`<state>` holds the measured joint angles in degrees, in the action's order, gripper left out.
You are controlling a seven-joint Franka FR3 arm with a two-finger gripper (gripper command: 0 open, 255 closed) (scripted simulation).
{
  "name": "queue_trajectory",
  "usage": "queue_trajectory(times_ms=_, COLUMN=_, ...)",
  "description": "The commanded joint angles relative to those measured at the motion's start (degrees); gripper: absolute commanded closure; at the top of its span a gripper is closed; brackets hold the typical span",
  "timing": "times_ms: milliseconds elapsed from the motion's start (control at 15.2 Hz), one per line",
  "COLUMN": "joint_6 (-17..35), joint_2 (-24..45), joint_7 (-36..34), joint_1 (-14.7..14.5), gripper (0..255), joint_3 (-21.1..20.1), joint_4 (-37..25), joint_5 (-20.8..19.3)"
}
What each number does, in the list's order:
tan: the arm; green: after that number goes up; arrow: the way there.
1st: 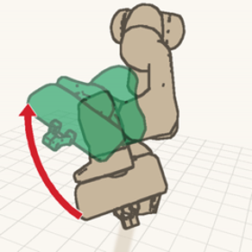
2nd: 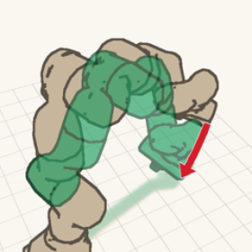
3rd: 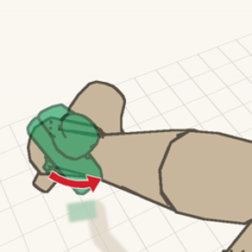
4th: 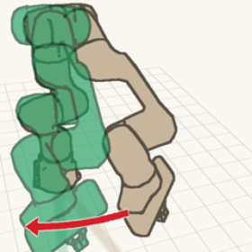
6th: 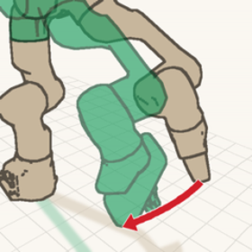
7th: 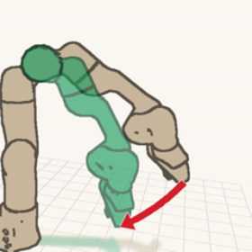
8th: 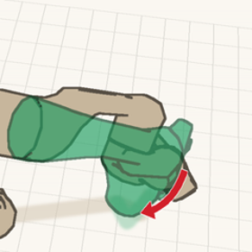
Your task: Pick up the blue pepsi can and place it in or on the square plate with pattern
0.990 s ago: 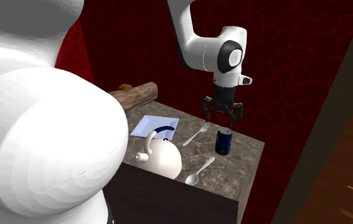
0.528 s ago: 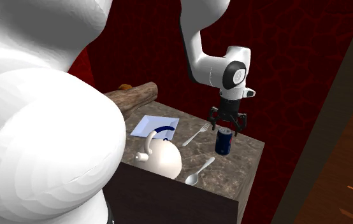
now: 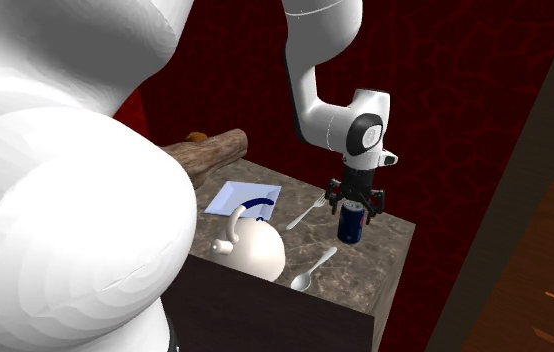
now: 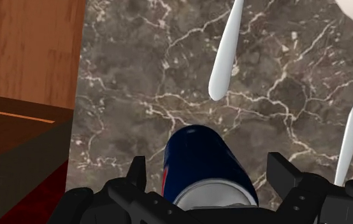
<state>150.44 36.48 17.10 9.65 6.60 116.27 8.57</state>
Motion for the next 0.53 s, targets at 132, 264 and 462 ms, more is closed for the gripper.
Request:
queue_trajectory(times_ms=132, joint_6=0.1, joint_2=0.2, joint_7=0.0, joint_1=0.0, gripper=0, joint_3=0.0, joint_4=-0.1, joint_5=0.0)
queue_trajectory(times_ms=264, joint_6=0.1, joint_2=0.2, joint_7=0.0, joint_1=0.0, gripper=0, joint_3=0.0, joint_4=-0.1, joint_5=0.0)
queue_trajectory(times_ms=462, joint_6=0.1, joint_2=0.2, joint_7=0.0, joint_1=0.0, gripper=255, joint_3=0.0, joint_4=-0.1, joint_5=0.0)
